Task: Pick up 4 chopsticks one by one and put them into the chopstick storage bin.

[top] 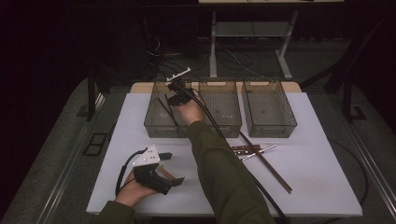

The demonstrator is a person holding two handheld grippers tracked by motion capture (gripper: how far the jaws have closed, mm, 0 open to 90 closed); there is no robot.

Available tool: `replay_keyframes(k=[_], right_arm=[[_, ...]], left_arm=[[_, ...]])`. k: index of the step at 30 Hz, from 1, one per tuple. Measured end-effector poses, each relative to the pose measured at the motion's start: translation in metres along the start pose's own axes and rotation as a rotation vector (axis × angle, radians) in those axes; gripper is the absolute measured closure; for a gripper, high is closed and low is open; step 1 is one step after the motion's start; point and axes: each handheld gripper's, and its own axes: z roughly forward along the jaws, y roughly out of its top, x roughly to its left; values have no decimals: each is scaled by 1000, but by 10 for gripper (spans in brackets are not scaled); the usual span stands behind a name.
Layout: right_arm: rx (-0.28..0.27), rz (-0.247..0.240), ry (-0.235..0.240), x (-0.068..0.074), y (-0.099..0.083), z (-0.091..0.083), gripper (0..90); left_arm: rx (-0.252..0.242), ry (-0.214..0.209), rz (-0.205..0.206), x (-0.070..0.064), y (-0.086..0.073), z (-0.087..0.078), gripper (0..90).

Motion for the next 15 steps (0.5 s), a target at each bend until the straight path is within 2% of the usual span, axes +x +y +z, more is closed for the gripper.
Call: replay_keyframes(k=[8,11,15], right_arm=[[-11,-17,33,-4,1,-19,597],[-22,-30,36,-8,-2,-30,542],[-35,-30,45,-14,-8,-50,498]], left_arm=[[1,1,1,-1,0,-1,6],[4,1,12,0,0,0,7],[4,-1,3,0,0,1,6]])
